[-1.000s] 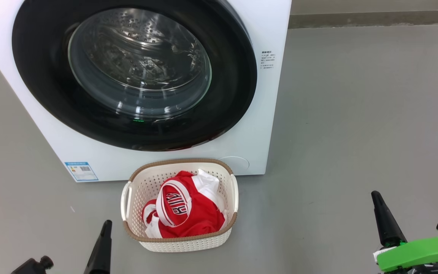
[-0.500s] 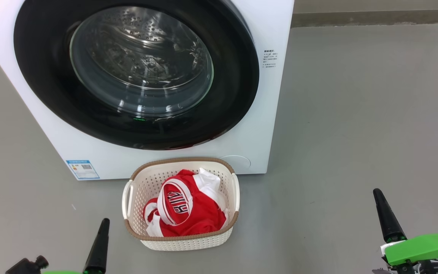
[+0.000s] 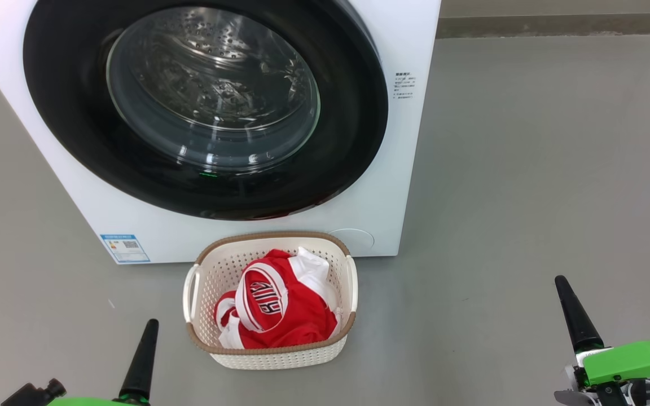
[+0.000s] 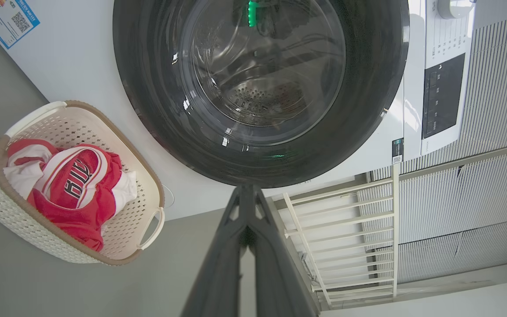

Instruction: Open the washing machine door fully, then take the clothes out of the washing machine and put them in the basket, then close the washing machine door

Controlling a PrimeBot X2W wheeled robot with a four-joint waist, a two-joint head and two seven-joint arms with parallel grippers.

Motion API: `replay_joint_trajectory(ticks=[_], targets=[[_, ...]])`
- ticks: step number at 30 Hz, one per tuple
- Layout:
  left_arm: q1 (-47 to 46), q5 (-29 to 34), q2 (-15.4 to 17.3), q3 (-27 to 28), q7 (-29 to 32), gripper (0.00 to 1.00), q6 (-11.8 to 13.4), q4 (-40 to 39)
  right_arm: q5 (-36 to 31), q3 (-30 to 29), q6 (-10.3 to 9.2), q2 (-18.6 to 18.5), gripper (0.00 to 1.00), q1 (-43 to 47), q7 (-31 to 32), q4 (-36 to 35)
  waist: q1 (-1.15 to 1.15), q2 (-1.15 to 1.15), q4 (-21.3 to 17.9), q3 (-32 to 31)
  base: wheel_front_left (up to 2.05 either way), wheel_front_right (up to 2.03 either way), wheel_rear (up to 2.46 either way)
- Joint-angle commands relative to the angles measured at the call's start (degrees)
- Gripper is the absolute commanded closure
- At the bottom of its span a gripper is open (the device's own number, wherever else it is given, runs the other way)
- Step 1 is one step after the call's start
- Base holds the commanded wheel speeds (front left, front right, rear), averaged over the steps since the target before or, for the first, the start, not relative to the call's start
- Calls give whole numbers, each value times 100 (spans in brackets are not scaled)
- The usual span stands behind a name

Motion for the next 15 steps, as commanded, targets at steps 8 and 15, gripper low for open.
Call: replay_joint_trajectory(ticks=[8,15], targets=[[-315,-646,79,254,177,100,-107,-21,658,51,-2,-97,100,-377,185,-62,0,0,22,15,0,0,0],[-366,-1098,79,321,297,100,-140,48,1124,28,-3,-101,100,-444,308,-8,0,0,40,28,0,0,0]])
